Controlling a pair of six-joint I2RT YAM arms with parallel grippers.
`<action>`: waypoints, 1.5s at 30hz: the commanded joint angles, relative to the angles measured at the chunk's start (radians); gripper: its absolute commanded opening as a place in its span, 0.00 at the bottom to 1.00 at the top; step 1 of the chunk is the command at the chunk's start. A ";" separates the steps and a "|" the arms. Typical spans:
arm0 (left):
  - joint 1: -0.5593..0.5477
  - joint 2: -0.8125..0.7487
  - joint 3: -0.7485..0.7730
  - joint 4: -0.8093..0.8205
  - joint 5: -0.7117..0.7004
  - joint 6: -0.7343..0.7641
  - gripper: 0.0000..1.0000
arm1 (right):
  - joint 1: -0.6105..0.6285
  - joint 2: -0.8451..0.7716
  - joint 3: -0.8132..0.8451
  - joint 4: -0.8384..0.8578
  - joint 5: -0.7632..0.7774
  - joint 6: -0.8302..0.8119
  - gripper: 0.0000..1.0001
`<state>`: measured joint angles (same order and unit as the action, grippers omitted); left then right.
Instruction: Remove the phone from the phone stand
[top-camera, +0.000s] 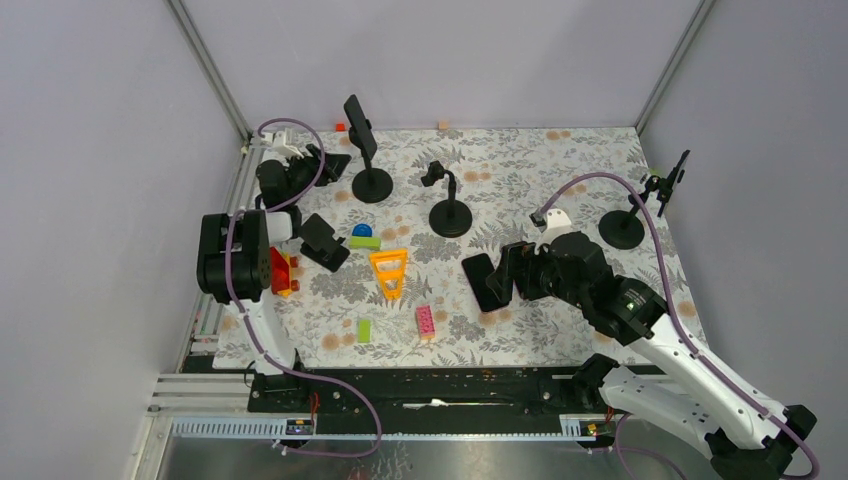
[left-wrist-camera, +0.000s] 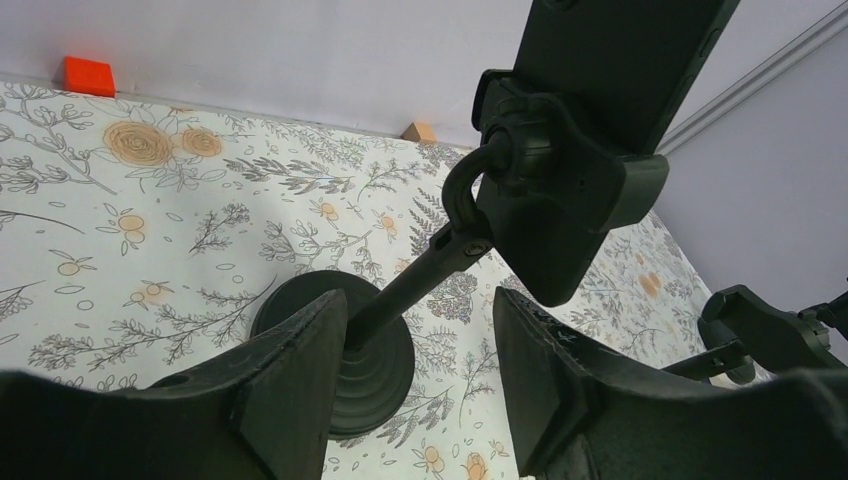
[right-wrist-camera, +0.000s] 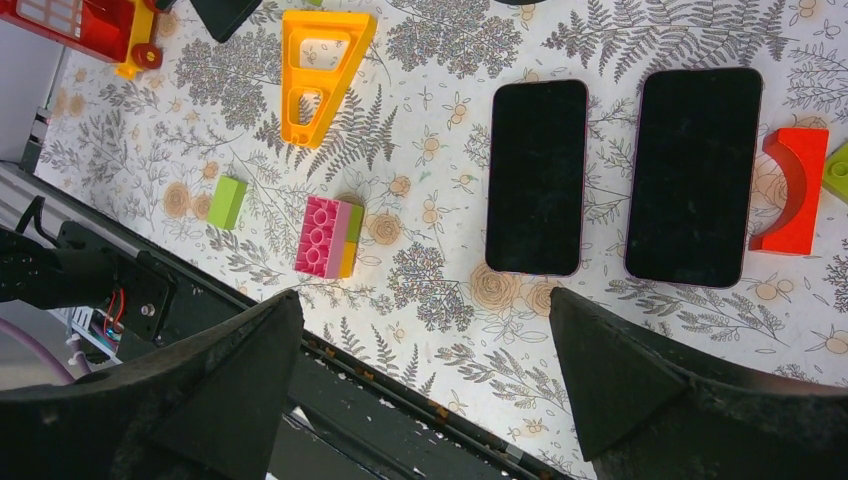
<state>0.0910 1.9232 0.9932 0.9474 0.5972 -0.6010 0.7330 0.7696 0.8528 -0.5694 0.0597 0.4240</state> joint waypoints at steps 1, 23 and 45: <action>-0.017 0.024 0.055 0.098 0.008 -0.003 0.59 | -0.002 -0.002 0.013 0.015 -0.006 0.008 0.99; -0.068 0.132 0.147 0.159 -0.105 -0.085 0.58 | -0.003 -0.014 0.011 -0.016 0.008 0.005 0.99; -0.117 0.242 0.255 0.223 -0.154 -0.174 0.52 | -0.001 -0.023 -0.009 -0.016 0.010 0.002 0.99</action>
<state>-0.0181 2.1414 1.1976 1.0466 0.4549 -0.7376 0.7330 0.7544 0.8463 -0.5934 0.0616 0.4244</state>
